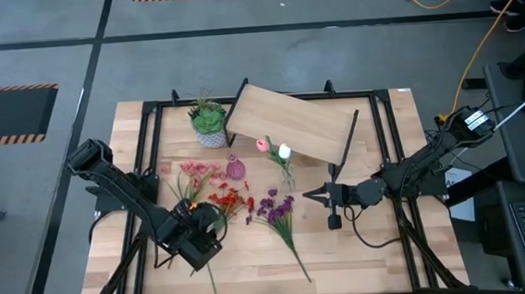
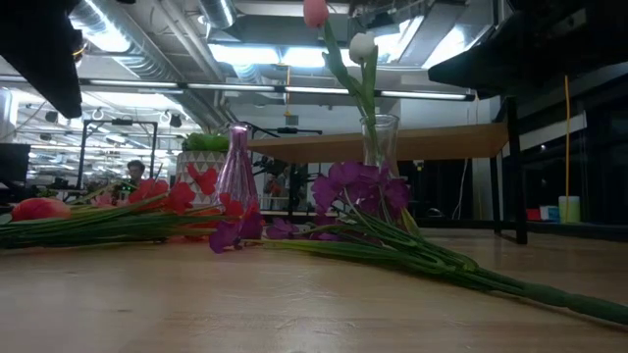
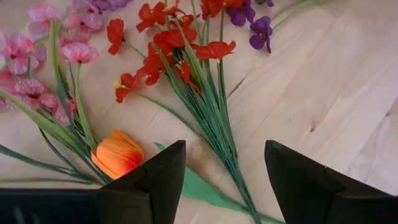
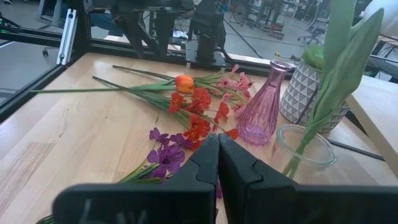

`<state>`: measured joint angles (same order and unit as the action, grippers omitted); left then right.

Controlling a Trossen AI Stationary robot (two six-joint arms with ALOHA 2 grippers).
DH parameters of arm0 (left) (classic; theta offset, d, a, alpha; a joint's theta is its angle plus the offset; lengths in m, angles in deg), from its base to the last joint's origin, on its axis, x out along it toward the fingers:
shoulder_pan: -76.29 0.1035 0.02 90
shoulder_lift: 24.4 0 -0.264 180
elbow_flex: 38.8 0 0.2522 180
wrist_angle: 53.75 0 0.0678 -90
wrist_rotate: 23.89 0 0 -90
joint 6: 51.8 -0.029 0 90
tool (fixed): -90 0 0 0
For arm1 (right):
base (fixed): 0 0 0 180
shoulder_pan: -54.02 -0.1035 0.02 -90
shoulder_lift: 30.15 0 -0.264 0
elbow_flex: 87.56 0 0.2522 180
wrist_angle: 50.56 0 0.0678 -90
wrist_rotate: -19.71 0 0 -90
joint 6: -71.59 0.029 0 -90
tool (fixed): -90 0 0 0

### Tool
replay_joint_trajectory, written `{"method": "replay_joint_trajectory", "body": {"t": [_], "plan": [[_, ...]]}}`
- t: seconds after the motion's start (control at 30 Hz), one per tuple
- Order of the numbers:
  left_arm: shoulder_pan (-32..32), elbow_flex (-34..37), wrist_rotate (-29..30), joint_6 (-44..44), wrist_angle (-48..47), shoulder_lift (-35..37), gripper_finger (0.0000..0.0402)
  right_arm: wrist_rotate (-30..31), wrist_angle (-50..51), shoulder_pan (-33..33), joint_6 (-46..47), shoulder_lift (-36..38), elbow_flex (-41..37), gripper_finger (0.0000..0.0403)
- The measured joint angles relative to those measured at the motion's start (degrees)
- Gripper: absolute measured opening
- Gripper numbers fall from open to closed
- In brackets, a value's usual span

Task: Pick and place flowers into a vace then onto a shelf
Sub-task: Put the orange flowers into the transparent vase

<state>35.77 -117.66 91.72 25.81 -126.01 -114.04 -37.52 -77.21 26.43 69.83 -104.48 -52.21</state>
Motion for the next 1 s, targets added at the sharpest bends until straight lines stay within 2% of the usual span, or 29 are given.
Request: {"method": "replay_joint_trajectory", "body": {"t": [0.2,0.47,0.63,1.0], "plan": [[-0.3,0.0,-1.3,0.7,0.3,-3.5,0.0205,0.0,0.0,0.0,0.0,0.0,0.0,0.0012],[-0.2,0.0,-10.5,-4.0,6.7,-10.4,0.0205,0.0,0.0,0.0,0.0,0.0,0.0,0.0012],[1.0,0.0,-10.4,-5.1,6.8,-12.7,0.0205,0.0,0.0,0.0,0.0,0.0,0.0,0.0012],[2.5,0.0,-7.4,-2.0,5.9,-12.9,0.0205,0.0,0.0,0.0,0.0,0.0,0.0,0.0012]]}}
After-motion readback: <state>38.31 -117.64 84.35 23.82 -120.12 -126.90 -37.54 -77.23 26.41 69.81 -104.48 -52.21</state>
